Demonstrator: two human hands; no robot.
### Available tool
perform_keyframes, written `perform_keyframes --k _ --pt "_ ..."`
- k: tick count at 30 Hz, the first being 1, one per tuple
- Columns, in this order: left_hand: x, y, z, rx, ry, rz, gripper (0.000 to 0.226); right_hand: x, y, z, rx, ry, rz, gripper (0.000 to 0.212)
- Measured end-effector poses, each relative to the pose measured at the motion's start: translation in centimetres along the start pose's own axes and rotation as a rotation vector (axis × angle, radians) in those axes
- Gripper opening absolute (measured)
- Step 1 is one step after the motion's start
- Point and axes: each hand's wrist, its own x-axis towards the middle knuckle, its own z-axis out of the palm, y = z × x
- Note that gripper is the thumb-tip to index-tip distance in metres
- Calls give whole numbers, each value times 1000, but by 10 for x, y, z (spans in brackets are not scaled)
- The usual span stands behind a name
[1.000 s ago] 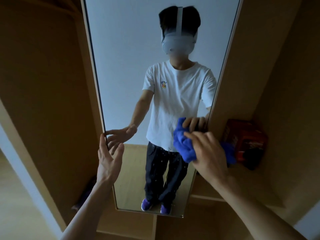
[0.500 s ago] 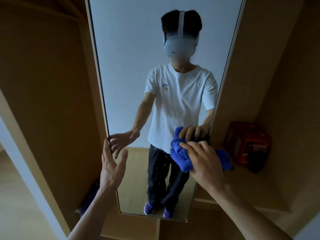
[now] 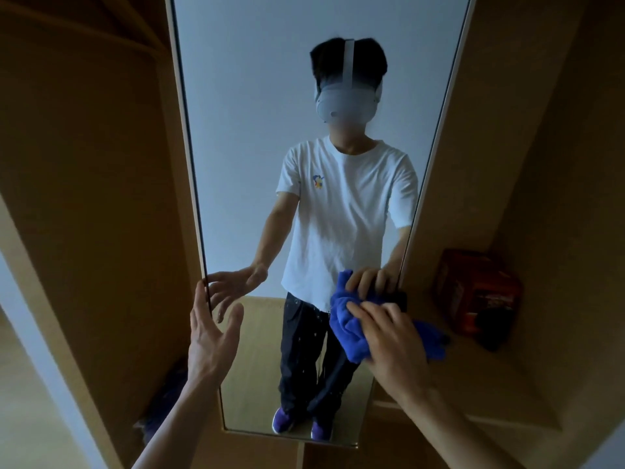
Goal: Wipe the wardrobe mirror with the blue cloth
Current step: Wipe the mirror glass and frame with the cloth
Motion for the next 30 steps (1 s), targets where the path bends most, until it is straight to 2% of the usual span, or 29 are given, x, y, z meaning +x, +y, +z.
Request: perform_keyframes --k 3,9,11,15,16,18,23,25,27,30 --pt "-2 0 0 -22 19 45 92 19 2 -14 14 50 -18 53" --pt "-9 1 2 -36 20 28 93 84 14 -49 53 365 98 47" --pt "-9 -2 1 -42 22 20 92 65 8 -30 69 312 83 54" --pt "-5 -4 0 -28 8 8 93 2 -8 13 30 -68 -55 68" --pt "-5 -6 0 -28 0 6 93 -4 -9 16 24 -102 -67 71" --pt "-2 -9 -2 -16 -5 -4 94 3 -11 8 42 -56 -57 68" --pt "1 -10 -2 2 -8 -46 96 85 2 -52 46 285 43 54" --pt "0 -10 -1 4 -6 -57 96 99 5 -56 36 344 72 51" --pt "0 -10 -3 1 -19 -67 97 80 -2 -39 47 299 40 54" --pt "3 -10 -3 -5 -21 -67 89 24 -18 1 15 69 -25 77"
